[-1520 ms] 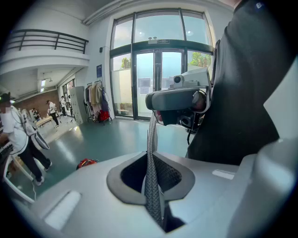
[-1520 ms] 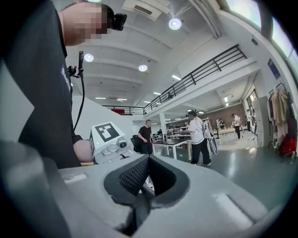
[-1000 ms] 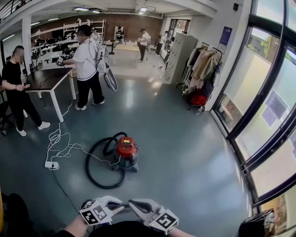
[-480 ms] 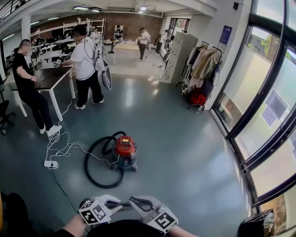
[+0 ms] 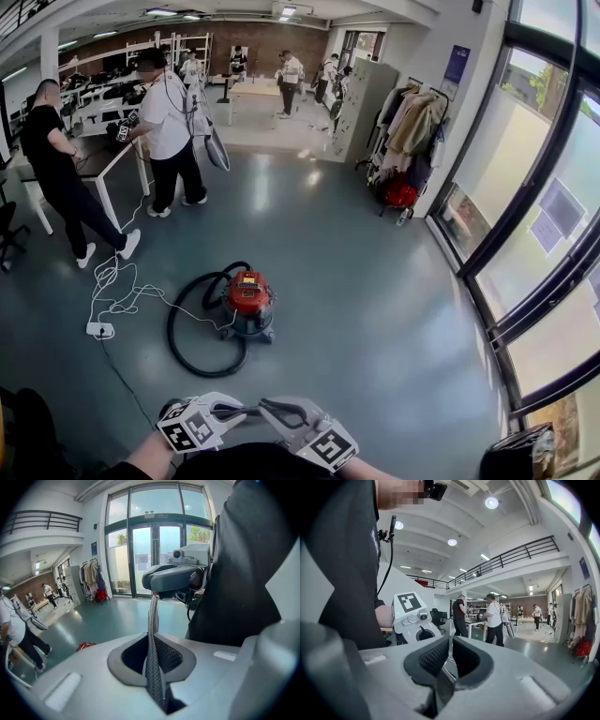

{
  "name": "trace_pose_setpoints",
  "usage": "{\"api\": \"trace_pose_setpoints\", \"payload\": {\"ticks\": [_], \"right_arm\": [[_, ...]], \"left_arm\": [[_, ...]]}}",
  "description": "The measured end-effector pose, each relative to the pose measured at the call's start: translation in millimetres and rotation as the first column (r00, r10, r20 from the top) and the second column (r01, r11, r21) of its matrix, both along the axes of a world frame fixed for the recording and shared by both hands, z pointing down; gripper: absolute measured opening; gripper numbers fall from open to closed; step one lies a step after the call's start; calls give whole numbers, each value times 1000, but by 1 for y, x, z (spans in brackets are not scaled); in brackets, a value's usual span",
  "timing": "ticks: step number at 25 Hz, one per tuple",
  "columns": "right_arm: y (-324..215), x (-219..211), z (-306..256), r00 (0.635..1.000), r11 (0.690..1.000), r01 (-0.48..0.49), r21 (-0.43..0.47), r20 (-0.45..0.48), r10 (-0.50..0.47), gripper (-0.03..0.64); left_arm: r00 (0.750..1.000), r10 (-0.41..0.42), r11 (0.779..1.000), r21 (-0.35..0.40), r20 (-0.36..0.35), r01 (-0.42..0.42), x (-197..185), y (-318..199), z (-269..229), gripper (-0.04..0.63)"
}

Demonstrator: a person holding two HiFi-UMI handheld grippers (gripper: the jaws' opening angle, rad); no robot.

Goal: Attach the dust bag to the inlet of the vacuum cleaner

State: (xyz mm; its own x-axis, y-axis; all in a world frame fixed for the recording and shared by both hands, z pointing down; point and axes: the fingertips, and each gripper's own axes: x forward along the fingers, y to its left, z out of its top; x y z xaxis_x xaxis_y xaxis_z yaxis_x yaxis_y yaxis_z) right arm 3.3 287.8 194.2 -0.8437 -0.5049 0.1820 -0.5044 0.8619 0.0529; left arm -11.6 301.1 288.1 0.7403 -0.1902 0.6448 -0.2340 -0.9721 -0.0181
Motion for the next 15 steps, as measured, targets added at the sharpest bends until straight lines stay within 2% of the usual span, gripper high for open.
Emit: {"api": "trace_pose_setpoints", "payload": {"ticks": [15], "right_arm": [[-15,61,0,999,999,40,17,8,-40,9]], "left_arm": [[998,-68,998,14,14,68,50,-24,-6,43]]}}
